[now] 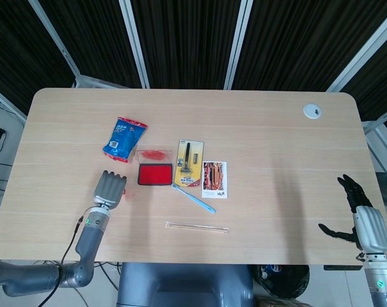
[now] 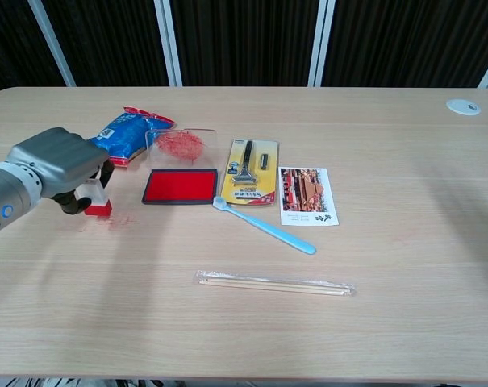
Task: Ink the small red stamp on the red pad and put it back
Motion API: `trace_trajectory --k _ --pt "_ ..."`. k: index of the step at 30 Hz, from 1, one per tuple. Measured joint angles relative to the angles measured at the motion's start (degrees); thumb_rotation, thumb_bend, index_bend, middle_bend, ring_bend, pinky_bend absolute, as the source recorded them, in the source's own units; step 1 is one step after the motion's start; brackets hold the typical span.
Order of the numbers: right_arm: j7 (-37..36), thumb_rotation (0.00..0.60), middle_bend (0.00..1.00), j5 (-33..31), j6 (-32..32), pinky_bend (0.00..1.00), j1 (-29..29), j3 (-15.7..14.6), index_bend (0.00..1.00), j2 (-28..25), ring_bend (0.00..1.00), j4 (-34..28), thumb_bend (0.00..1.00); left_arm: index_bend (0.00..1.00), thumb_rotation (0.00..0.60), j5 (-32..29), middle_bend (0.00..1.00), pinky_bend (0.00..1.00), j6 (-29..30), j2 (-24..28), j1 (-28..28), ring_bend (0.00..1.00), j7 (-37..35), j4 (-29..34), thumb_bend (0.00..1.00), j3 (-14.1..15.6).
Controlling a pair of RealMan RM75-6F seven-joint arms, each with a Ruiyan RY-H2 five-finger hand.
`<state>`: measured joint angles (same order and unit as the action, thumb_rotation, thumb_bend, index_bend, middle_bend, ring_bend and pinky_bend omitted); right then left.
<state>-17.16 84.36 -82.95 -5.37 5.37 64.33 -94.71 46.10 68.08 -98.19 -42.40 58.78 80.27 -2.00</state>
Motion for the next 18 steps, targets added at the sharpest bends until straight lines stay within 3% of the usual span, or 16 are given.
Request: trace_trajectory --k 18 --pt "0.0 0.6 0.0 0.0 0.0 0.19 0.0 0.0 0.0 0.0 0.0 -0.1 0.17 0.59 0.6 -1.0 0.6 0.42 -0.4 -3.2 -0.2 0.39 2.7 -2.3 0.38 -1.0"
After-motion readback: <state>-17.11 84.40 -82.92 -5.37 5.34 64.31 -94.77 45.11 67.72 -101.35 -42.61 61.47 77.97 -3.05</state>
